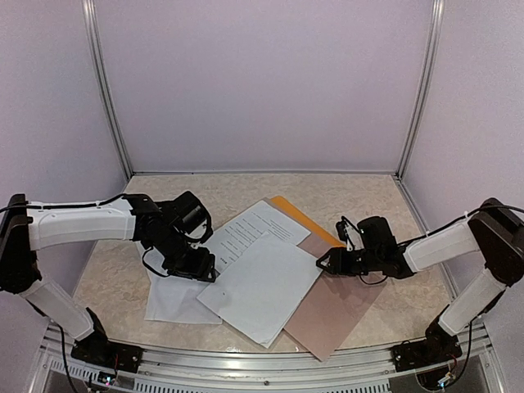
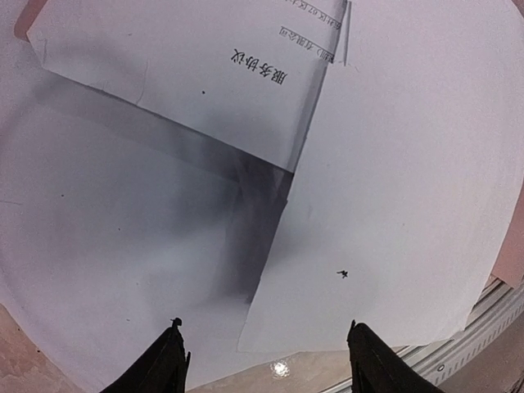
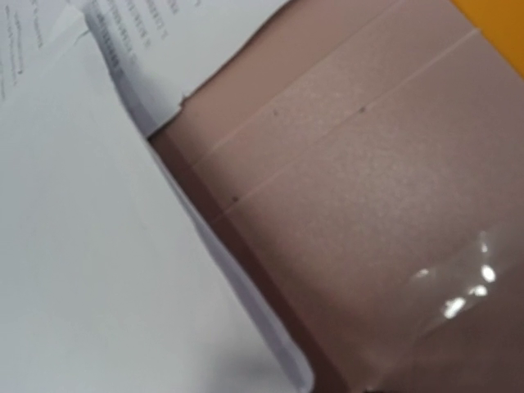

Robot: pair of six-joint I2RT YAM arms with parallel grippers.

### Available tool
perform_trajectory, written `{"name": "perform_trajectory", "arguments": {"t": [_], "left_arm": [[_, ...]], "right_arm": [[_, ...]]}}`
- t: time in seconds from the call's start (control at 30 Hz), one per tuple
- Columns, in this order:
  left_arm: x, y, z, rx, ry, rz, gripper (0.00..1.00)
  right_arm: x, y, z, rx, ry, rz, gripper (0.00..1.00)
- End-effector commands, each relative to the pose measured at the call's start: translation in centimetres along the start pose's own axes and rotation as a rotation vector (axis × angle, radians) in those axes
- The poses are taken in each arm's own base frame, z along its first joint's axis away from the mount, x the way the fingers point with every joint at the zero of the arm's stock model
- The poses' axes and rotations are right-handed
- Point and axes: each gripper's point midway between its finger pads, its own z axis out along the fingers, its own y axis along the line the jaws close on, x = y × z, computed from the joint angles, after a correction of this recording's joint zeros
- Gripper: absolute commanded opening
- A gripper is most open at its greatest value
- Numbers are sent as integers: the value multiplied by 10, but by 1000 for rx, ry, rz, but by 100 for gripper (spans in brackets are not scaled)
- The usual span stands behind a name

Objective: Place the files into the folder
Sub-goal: Adjust the file in the folder with some files, then pick up the file from the folder with some files.

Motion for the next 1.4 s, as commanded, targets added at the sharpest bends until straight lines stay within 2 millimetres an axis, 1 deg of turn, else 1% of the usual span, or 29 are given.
{"name": "perform_trajectory", "arguments": {"t": [0.0,0.27,0.37,0.63,0.9,1.0,1.17,1.27,1.37], "left_arm": [[-10,-7,-5,4,-34,24,65],[-9,-6,-7,-6,-35,27,65],[-9,-6,-8,-6,-37,28,65],[-9,-5,-8,-12,-40,27,65],[-9,-4,-8,-16,-41,29,65],[-8,-2,-7,-24,-37,30,65],[-3,2,3,-22,-14,23,65],[-3,2,9,37,6,6,68],[-9,-1,11,119,6,-7,71]], "right_arm": [[7,2,7,-28,14,16,50],[14,2,17,-61,31,46,49],[15,3,18,-75,31,55,46],[15,10,17,-122,24,77,39],[14,7,12,-94,17,64,34],[11,3,10,-55,16,40,34],[6,-4,2,17,11,-4,36],[6,-6,-1,35,11,-14,37],[9,-3,-3,12,16,-13,37]]}}
